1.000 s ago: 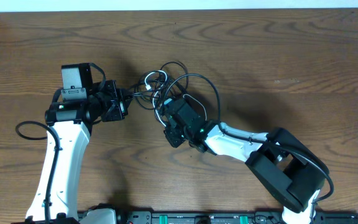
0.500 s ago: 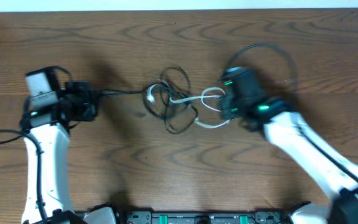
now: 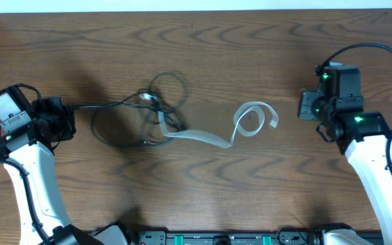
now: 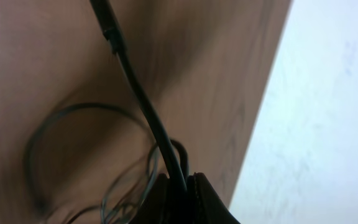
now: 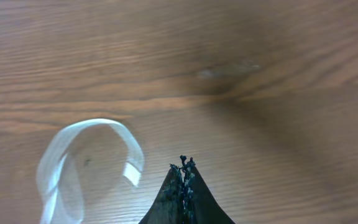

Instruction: Untangle cables

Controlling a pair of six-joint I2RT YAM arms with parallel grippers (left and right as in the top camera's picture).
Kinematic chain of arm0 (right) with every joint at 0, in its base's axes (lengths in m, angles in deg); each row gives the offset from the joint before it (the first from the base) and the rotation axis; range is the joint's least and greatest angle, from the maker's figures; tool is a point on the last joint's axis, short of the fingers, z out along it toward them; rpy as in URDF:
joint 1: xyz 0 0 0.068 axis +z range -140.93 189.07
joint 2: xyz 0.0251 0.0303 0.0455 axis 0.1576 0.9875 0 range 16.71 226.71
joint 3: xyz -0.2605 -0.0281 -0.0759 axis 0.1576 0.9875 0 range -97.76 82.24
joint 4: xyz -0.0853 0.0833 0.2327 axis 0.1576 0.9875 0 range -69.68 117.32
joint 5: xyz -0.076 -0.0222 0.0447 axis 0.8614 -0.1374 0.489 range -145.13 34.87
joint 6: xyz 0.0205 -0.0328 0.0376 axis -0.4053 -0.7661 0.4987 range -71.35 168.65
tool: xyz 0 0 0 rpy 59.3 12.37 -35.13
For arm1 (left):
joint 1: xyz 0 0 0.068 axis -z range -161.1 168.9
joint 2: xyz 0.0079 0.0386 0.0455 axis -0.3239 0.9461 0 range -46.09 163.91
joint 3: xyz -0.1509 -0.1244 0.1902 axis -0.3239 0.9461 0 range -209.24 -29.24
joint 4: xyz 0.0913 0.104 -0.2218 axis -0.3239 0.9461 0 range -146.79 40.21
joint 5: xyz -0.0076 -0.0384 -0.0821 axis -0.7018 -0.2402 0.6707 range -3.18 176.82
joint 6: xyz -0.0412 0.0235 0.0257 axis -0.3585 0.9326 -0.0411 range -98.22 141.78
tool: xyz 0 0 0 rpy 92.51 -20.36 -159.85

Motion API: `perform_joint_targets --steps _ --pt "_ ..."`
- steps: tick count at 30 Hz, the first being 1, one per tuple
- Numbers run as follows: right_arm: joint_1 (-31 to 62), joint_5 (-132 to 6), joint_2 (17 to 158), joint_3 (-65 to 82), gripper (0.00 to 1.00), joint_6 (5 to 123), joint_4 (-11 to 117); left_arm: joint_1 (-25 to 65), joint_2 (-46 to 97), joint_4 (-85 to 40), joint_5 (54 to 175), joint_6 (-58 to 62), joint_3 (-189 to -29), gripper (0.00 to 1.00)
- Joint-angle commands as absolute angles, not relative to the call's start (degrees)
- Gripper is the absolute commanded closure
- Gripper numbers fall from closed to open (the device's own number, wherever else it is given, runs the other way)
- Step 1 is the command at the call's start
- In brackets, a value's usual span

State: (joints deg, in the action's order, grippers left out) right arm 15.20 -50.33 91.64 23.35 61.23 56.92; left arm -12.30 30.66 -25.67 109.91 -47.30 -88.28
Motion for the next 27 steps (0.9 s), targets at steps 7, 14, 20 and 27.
perform_joint_targets --steps 7,14,20,27 --pt "11.0 -56.3 91.3 23.4 0.99 62.7 59.3 -12.0 29.9 -22.7 110.4 -44.4 -88.4 0.92" --pt "16.5 -91.9 92.3 23.5 0.67 53.8 57.9 -8.9 29.9 -18.1 106.8 -39.6 -88.4 0.92" --pt "29.4 -93.7 96.8 23.5 0.44 63.5 52.2 -8.2 29.9 -12.3 101.7 -45.0 -88.4 0.92" --pt "45.2 -89.5 105.7 23.5 0.39 66.2 40.2 -8.2 29.9 -6.2 101.7 -52.7 -88.4 0.92"
